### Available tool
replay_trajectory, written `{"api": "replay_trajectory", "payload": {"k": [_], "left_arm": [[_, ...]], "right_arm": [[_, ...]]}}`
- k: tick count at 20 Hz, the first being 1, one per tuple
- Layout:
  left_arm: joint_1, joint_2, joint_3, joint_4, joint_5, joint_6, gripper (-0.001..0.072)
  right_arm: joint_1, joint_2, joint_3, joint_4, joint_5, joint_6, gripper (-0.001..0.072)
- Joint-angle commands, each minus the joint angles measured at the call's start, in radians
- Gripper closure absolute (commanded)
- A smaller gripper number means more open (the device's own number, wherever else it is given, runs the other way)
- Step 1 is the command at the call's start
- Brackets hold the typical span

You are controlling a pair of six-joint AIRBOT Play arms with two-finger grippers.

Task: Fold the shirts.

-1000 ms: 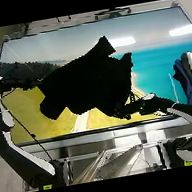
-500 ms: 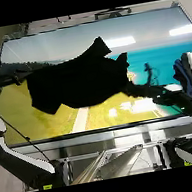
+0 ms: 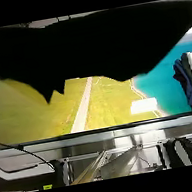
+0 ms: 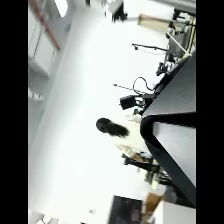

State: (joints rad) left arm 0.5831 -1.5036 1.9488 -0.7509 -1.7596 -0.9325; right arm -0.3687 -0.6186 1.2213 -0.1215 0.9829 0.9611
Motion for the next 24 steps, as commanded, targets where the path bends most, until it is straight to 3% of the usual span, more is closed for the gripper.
{"api": "replay_trajectory", "payload": {"k": [1,4,9,13,17,19,24], "left_arm": [[0.003,0.228,0.0,-0.104,0.174,0.007,0.0693],[0.013,0.328,-0.001,0.01,0.244,0.002,0.0691],[0.011,0.352,-0.002,0.608,0.279,-0.14,0.069],[-0.172,0.212,-0.002,0.985,0.28,-0.176,0.069],[-0.358,-0.029,-0.002,1.389,0.311,-0.236,0.069],[-0.396,-0.166,-0.002,1.493,0.334,-0.246,0.0691],[-0.403,-0.484,0.0,1.496,0.491,-0.246,0.0691]], "right_arm": [[-0.051,-0.042,0.339,-0.014,0.073,0.005,0.0694],[-0.051,-0.098,0.445,-0.014,0.112,0.025,0.0694],[-0.038,-0.2,0.378,-0.166,0.246,0.117,0.0694],[0.039,-0.314,0.18,-0.258,0.238,0.101,0.0694],[0.103,-0.495,0.013,-0.445,0.141,0.1,0.0694],[0.111,-0.625,-0.02,-0.489,0.089,0.07,0.0694],[0.106,-0.991,0.034,-0.379,-0.07,-0.074,0.0694]]}}
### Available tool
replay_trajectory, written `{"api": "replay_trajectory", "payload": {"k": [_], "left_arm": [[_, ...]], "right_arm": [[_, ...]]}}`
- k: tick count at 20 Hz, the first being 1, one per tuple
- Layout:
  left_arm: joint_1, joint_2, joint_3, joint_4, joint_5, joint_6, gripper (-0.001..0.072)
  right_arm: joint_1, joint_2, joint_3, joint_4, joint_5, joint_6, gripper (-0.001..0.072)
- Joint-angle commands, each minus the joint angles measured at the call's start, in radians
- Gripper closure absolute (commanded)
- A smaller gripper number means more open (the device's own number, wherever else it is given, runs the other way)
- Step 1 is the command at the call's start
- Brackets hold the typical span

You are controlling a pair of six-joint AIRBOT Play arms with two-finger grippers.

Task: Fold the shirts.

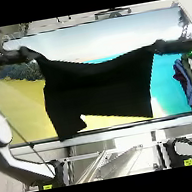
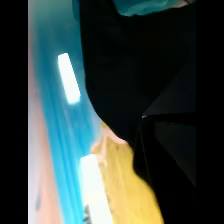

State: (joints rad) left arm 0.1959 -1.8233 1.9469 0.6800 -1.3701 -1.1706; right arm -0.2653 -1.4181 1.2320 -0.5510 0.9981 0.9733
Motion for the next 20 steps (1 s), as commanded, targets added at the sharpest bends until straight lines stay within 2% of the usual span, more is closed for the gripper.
{"api": "replay_trajectory", "payload": {"k": [1,3,5,8,10,13,16,18,20], "left_arm": [[-0.01,-0.208,0.002,0.049,0.148,-0.002,0.069],[0.005,-0.265,0.005,0.013,0.219,0.019,0.0691],[0.028,-0.307,0.049,-0.022,0.25,0.02,0.0691],[0.059,-0.338,0.137,-0.027,0.259,0.02,0.0691],[0.072,-0.335,0.127,-0.027,0.25,0.02,0.069],[0.097,-0.326,0.066,-0.026,0.237,0.038,0.0691],[0.106,-0.326,0.052,-0.016,0.172,0.071,0.0693],[0.106,-0.326,0.052,-0.014,0.167,0.074,0.0693],[0.097,-0.326,0.052,0.025,0.167,0.074,0.0694]], "right_arm": [[0.001,-0.262,0.059,0.11,-0.08,-0.123,0.0694],[0.001,-0.39,0.151,0.227,-0.058,-0.166,0.0694],[-0.002,-0.491,0.275,0.288,-0.038,-0.165,0.0694],[-0.011,-0.594,0.459,0.294,0.024,-0.101,0.0694],[-0.016,-0.608,0.487,0.29,0.059,-0.098,0.0694],[-0.022,-0.608,0.486,0.196,0.163,-0.064,0.0695],[-0.022,-0.608,0.48,0.0,0.264,0.03,0.0695],[-0.021,-0.608,0.457,-0.097,0.283,0.06,0.0694],[-0.021,-0.608,0.423,-0.111,0.262,0.061,0.0695]]}}
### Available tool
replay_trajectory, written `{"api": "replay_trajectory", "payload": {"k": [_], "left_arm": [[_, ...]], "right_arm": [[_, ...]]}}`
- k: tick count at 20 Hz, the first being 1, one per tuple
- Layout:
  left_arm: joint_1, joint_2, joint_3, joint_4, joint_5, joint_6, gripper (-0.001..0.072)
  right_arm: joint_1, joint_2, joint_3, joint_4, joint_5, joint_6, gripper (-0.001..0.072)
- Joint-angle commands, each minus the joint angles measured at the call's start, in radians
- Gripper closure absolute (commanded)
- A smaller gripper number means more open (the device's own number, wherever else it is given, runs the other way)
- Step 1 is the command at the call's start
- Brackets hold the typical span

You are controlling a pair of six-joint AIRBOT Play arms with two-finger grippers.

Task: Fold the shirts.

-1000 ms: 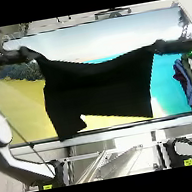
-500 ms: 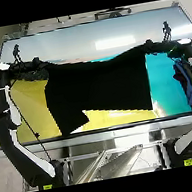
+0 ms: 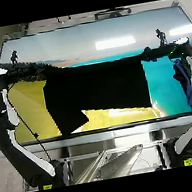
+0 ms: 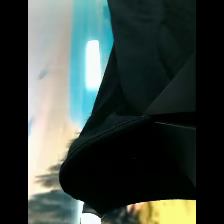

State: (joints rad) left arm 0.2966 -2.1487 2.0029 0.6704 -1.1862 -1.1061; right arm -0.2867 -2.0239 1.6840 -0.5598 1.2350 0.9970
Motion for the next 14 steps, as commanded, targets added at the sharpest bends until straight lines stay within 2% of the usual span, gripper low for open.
{"api": "replay_trajectory", "payload": {"k": [1,7,8,9,10,11,13,14], "left_arm": [[-0.013,-0.001,-0.004,0.064,-0.017,0.01,0.0694],[-0.074,-0.001,-0.003,0.204,-0.012,0.005,0.0691],[-0.074,-0.001,0.002,0.198,-0.017,0.003,0.069],[-0.073,-0.001,0.021,0.206,-0.032,-0.006,0.0683],[-0.066,0.0,0.056,0.206,-0.064,-0.01,0.0479],[-0.055,0.002,0.09,0.216,-0.1,-0.042,0.044],[-0.019,0.05,0.103,0.28,-0.164,-0.122,0.044],[0.003,0.093,0.065,0.293,-0.178,-0.135,0.044]], "right_arm": [[0.0,-0.003,-0.04,-0.104,0.013,0.036,0.0695],[0.002,-0.005,-0.044,-0.111,-0.032,0.037,0.0682],[0.002,-0.004,-0.044,-0.111,-0.03,0.05,0.0629],[-0.002,-0.001,-0.044,-0.111,-0.019,0.069,0.0455],[-0.009,0.005,-0.043,-0.111,0.005,0.077,0.0408],[-0.023,0.014,-0.043,-0.112,0.045,0.082,0.0409],[-0.064,0.044,-0.044,-0.138,0.153,0.105,0.0418],[-0.086,0.065,-0.045,-0.157,0.208,0.119,0.0463]]}}
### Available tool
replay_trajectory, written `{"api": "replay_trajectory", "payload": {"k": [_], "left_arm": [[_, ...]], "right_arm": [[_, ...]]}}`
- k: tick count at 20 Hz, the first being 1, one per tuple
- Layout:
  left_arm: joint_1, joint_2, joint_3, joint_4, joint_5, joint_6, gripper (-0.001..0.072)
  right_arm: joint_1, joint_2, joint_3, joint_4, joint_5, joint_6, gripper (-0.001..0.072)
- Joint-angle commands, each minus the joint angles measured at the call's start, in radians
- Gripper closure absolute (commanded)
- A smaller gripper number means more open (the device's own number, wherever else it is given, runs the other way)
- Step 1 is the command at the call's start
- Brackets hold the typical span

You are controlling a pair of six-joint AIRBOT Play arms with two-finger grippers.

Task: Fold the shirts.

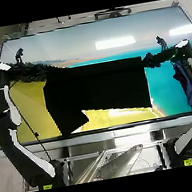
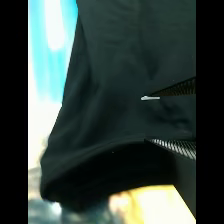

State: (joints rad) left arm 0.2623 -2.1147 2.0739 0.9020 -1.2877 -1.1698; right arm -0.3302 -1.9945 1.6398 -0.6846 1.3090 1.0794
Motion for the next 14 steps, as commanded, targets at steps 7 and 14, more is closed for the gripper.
{"api": "replay_trajectory", "payload": {"k": [7,14], "left_arm": [[0.145,0.47,-0.589,0.074,-0.149,-0.064,0.0445],[0.166,0.803,-1.13,0.101,-0.074,-0.059,0.0441]], "right_arm": [[-0.129,0.393,-0.294,-0.278,0.22,0.096,0.0509],[-0.167,0.844,-0.856,-0.315,-0.266,0.133,0.0416]]}}
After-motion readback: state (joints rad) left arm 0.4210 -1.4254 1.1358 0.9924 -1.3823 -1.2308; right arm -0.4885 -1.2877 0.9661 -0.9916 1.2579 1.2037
